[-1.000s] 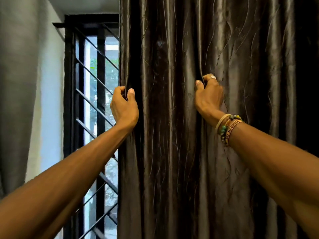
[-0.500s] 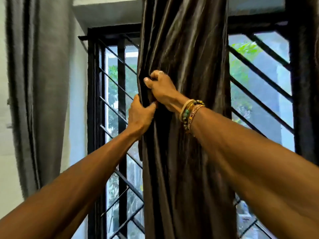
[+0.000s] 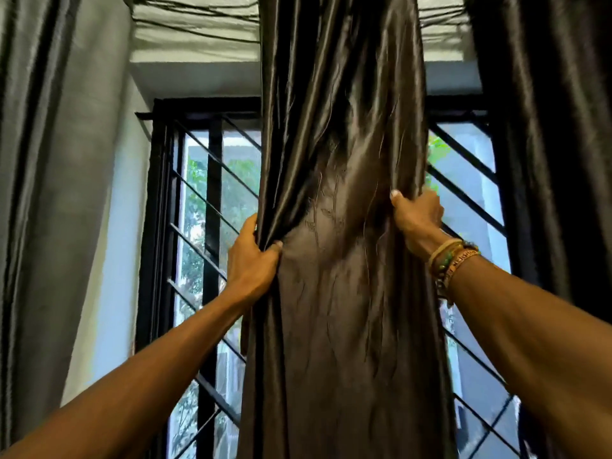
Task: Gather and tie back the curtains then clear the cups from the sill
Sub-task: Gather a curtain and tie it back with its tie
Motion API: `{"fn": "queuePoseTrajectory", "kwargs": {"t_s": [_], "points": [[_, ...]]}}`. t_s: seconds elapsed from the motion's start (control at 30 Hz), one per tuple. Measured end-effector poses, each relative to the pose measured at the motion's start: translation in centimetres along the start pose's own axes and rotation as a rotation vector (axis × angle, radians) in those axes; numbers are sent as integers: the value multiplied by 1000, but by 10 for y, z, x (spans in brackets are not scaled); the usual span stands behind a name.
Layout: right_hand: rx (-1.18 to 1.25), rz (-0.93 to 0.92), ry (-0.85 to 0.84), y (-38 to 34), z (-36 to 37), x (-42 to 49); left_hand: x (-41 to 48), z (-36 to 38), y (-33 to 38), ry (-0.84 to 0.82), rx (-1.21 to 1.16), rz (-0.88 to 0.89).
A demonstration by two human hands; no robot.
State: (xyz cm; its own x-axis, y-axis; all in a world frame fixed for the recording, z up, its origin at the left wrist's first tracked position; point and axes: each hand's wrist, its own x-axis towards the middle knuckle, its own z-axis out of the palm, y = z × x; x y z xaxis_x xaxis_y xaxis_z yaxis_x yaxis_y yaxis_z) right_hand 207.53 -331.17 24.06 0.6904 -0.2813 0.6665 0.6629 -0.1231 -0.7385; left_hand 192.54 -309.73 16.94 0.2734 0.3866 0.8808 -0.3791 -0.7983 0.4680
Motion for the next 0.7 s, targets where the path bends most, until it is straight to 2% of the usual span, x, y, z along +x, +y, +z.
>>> {"fn": "queuePoseTrajectory", "kwargs": {"t_s": [0.07, 0.13, 0.27, 0.33, 0.43, 0.53, 0.6, 0.63, 0.7], "points": [[-117, -182, -10, 0, 6, -7, 0, 6, 0, -36, -25, 4], [-172, -256, -68, -10, 23, -20, -1, 12, 2, -77, -21, 11], [-24, -406, -280, -60, 62, -47, -2, 23, 16, -152, -58, 31], [19, -494, -426, -88, 80, -63, 1, 23, 24, -134, -81, 28], [156, -446, -618, -106, 91, -71, 8, 12, 31, -1, -113, -27], [219, -360, -771, -94, 76, -64, 15, 1, 36, 63, 24, -7], [138, -353, -773, -82, 62, -59, 21, 0, 41, 46, 92, -11], [173, -341, -705, -77, 57, -57, 23, 1, 43, 30, 109, -6], [311, -301, -459, -73, 47, -57, 21, 6, 46, -15, 138, 37]]}}
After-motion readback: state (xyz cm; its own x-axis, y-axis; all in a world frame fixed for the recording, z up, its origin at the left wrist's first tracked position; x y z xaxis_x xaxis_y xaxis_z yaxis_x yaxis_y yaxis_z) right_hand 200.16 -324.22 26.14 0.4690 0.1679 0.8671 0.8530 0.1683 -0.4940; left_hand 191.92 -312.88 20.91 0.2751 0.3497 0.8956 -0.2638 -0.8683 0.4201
